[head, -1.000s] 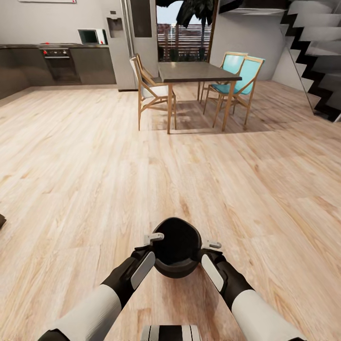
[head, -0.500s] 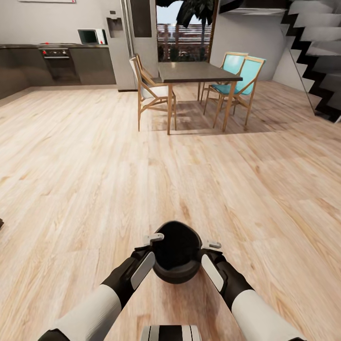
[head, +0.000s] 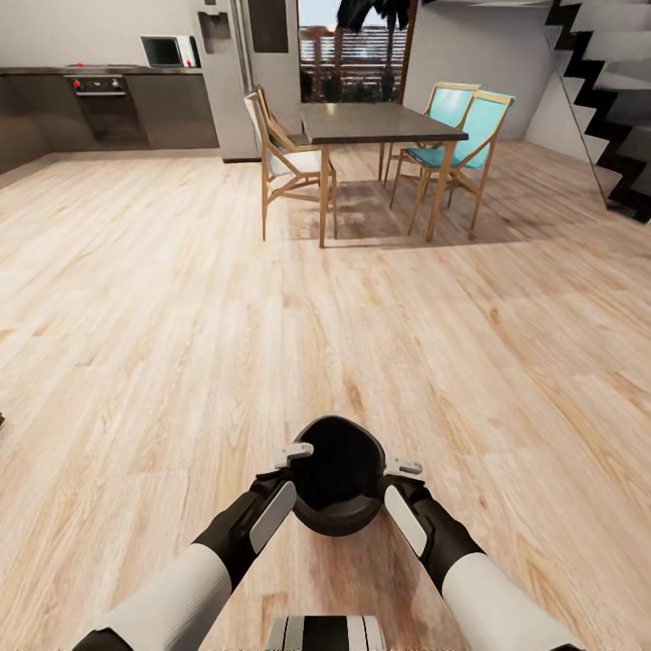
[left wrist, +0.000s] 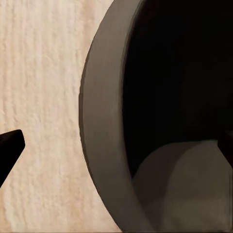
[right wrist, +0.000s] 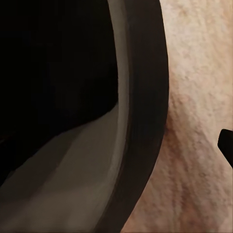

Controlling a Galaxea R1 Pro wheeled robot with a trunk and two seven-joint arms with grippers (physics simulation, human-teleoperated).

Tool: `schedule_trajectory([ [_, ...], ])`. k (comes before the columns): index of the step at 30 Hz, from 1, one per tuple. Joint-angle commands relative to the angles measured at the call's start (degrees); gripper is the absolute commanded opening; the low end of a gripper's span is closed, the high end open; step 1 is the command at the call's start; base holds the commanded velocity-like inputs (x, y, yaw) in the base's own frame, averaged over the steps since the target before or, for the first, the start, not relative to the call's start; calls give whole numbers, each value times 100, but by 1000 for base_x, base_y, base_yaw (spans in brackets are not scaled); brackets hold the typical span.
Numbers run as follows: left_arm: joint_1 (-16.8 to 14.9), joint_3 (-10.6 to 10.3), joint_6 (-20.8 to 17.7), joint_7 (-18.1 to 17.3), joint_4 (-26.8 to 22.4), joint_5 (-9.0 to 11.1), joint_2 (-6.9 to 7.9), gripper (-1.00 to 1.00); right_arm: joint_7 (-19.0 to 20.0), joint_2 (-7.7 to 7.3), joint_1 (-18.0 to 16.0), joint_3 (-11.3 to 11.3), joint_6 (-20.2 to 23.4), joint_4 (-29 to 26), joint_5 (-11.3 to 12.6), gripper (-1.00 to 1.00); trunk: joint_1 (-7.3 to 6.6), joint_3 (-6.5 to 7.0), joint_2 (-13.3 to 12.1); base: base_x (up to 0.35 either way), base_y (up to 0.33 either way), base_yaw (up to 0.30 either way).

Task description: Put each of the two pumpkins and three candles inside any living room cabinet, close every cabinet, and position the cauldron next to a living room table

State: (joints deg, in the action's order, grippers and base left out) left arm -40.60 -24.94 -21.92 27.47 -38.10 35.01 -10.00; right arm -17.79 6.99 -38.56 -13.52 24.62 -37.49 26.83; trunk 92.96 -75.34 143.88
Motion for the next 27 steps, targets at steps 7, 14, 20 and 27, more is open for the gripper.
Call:
schedule_trajectory([
  [7, -3, -15, 140, -348, 51, 49, 0, 100, -52, -4, -3, -29, 16, -11, 60, 100, 6, -72, 6, 0, 0, 0],
  [14, -3, -15, 191, -364, 125, 42, 0, 100, -50, -4, -3, -28, 17, -11, 60, 100, 14, -138, 10, 0, 0, 0],
  [20, -2, -16, 197, -359, 129, 43, 0, 100, -49, -5, -3, -27, 22, -12, 60, 100, 14, -138, 10, 0, 0, 0],
  [27, -5, -13, 197, -350, 128, 47, 0, 100, -49, -6, -3, -27, 25, -10, 60, 100, 14, -138, 10, 0, 0, 0],
])
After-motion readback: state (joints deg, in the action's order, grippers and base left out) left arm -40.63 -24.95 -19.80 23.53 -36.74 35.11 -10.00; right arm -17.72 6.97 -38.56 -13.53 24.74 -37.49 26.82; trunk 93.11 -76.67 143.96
